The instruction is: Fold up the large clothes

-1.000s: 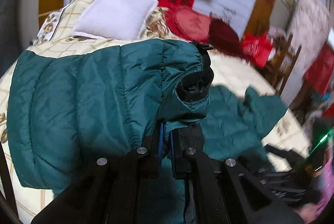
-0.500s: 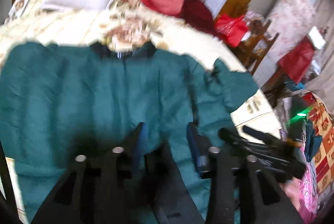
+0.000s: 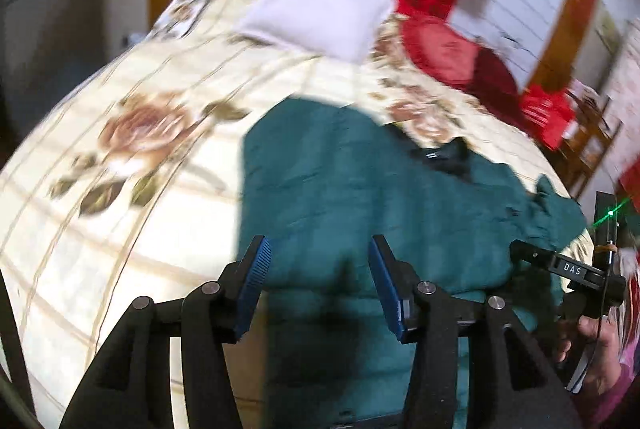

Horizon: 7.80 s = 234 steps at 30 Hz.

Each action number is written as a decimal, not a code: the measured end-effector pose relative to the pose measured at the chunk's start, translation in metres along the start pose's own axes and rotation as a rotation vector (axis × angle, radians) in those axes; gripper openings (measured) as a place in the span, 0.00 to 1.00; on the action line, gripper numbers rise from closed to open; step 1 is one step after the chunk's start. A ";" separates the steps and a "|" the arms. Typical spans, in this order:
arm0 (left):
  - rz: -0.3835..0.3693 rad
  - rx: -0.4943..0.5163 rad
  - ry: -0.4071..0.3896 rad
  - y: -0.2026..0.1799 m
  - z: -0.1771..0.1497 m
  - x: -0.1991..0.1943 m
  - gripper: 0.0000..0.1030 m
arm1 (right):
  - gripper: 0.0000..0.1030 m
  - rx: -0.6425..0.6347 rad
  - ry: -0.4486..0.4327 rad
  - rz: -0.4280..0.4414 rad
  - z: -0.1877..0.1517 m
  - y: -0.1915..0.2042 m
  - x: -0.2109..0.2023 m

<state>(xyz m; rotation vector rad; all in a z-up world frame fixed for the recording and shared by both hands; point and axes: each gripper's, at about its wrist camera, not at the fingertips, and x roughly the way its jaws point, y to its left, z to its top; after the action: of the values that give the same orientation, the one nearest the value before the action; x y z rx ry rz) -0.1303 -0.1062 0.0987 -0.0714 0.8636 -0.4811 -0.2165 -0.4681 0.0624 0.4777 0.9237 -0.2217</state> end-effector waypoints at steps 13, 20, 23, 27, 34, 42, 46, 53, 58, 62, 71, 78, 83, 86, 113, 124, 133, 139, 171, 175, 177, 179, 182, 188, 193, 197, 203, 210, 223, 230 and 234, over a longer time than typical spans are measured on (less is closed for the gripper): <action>-0.001 -0.055 0.014 0.010 -0.003 0.016 0.62 | 0.18 -0.118 -0.288 -0.042 0.032 0.008 -0.073; -0.007 -0.026 0.036 -0.008 -0.003 0.030 0.62 | 0.18 -0.075 -0.200 -0.207 0.043 -0.030 -0.033; -0.005 -0.023 0.026 -0.016 0.003 0.033 0.62 | 0.23 -0.022 -0.121 -0.183 0.036 -0.046 0.001; 0.011 0.006 0.012 -0.028 0.012 0.038 0.62 | 0.51 0.030 -0.115 -0.163 0.031 -0.057 -0.007; 0.091 0.054 -0.019 -0.055 0.029 0.065 0.62 | 0.61 -0.134 -0.188 -0.106 0.035 -0.004 -0.040; 0.202 0.123 -0.007 -0.072 0.022 0.104 0.62 | 0.60 -0.269 -0.103 -0.109 0.045 0.048 0.033; 0.204 0.125 -0.003 -0.071 0.021 0.111 0.62 | 0.61 -0.256 -0.090 -0.138 0.045 0.042 0.054; 0.201 0.115 0.006 -0.070 0.019 0.117 0.63 | 0.61 -0.248 -0.069 -0.160 0.049 0.039 0.059; 0.195 0.106 0.000 -0.068 0.017 0.119 0.63 | 0.62 -0.231 -0.100 -0.095 0.036 0.036 0.017; 0.200 0.110 -0.001 -0.068 0.017 0.119 0.63 | 0.62 -0.246 -0.098 -0.105 0.019 0.029 0.005; 0.203 0.111 -0.004 -0.068 0.017 0.119 0.64 | 0.64 -0.199 -0.087 -0.088 0.003 0.009 0.025; 0.156 0.087 -0.002 -0.063 0.018 0.120 0.70 | 0.64 -0.142 -0.111 -0.055 0.006 0.004 0.007; 0.147 0.085 0.000 -0.063 0.018 0.122 0.72 | 0.64 -0.107 -0.124 -0.125 0.011 -0.007 0.007; 0.145 0.086 -0.007 -0.064 0.016 0.119 0.72 | 0.65 -0.156 -0.073 -0.166 0.012 -0.001 0.023; 0.016 0.096 -0.060 -0.198 -0.030 0.012 0.72 | 0.75 -0.212 -0.151 -0.079 -0.016 -0.029 -0.075; 0.049 0.070 -0.051 -0.219 -0.046 0.007 0.72 | 0.76 -0.229 -0.097 -0.031 -0.027 -0.028 -0.069; 0.073 0.036 -0.065 -0.219 -0.062 -0.003 0.72 | 0.76 -0.183 -0.073 -0.019 -0.028 -0.039 -0.062; 0.080 0.019 -0.077 -0.214 -0.070 -0.014 0.72 | 0.76 -0.145 -0.085 -0.001 -0.025 -0.045 -0.068; 0.032 0.209 -0.041 -0.221 -0.051 0.007 0.72 | 0.77 -0.109 -0.117 -0.028 -0.018 -0.059 -0.066; 0.048 0.251 -0.090 -0.217 -0.050 0.016 0.72 | 0.78 -0.123 -0.144 -0.047 -0.016 -0.062 -0.067; 0.035 0.252 -0.082 -0.212 -0.048 0.020 0.72 | 0.78 -0.114 -0.160 -0.053 -0.014 -0.065 -0.067; 0.028 0.255 -0.068 -0.207 -0.045 0.025 0.72 | 0.78 -0.099 -0.169 -0.053 -0.011 -0.070 -0.067; 0.052 0.255 -0.069 -0.195 -0.045 0.027 0.72 | 0.78 -0.068 -0.174 -0.047 -0.010 -0.077 -0.064; 0.053 0.208 -0.047 -0.176 -0.040 0.031 0.72 | 0.79 -0.060 -0.172 -0.063 -0.015 -0.078 -0.057; 0.063 0.203 -0.060 -0.172 -0.037 0.031 0.72 | 0.79 -0.068 -0.158 -0.072 -0.019 -0.076 -0.051; 0.054 0.185 -0.046 -0.168 -0.034 0.035 0.72 | 0.79 -0.096 -0.176 -0.082 -0.022 -0.069 -0.054; 0.056 0.187 -0.042 -0.167 -0.034 0.037 0.72 | 0.79 -0.108 -0.197 -0.065 -0.023 -0.065 -0.059; 0.049 0.170 -0.037 -0.162 -0.030 0.041 0.72 | 0.79 -0.102 -0.181 -0.073 -0.017 -0.065 -0.057; -0.014 0.130 -0.069 -0.156 -0.019 0.040 0.72 | 0.79 -0.003 -0.209 -0.218 0.026 -0.144 -0.079; -0.045 0.062 -0.019 -0.146 -0.017 0.046 0.72 | 0.79 0.117 -0.215 -0.329 0.056 -0.221 -0.079; -0.051 0.060 -0.041 -0.145 -0.016 0.039 0.72 | 0.79 0.214 -0.220 -0.375 0.073 -0.272 -0.079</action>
<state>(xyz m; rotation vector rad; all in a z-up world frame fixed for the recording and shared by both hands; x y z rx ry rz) -0.1755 -0.2505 0.0970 -0.0482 0.8078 -0.5511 -0.3154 -0.7426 0.0818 0.4625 0.7705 -0.7063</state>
